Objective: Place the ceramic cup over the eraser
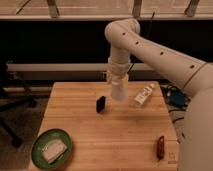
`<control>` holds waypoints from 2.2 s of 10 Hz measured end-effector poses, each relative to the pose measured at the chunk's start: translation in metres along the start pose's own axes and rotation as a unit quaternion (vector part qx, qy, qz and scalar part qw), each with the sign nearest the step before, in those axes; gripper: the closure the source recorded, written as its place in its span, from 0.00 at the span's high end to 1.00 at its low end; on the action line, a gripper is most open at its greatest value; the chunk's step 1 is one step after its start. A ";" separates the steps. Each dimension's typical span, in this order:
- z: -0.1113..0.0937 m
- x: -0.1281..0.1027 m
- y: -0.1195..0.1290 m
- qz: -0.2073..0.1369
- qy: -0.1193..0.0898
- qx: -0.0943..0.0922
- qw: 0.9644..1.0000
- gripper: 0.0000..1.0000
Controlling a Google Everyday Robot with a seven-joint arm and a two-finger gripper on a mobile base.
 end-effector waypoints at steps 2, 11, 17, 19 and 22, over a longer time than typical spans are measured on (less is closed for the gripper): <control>0.002 -0.009 0.001 -0.022 -0.018 0.007 1.000 0.00; 0.025 -0.050 -0.043 -0.085 -0.072 0.039 0.993 0.00; 0.050 -0.052 -0.060 -0.094 -0.086 0.036 0.991 0.00; 0.060 -0.053 -0.063 -0.098 -0.087 0.033 0.991 0.00; 0.076 -0.044 -0.065 -0.094 -0.083 0.034 0.992 0.04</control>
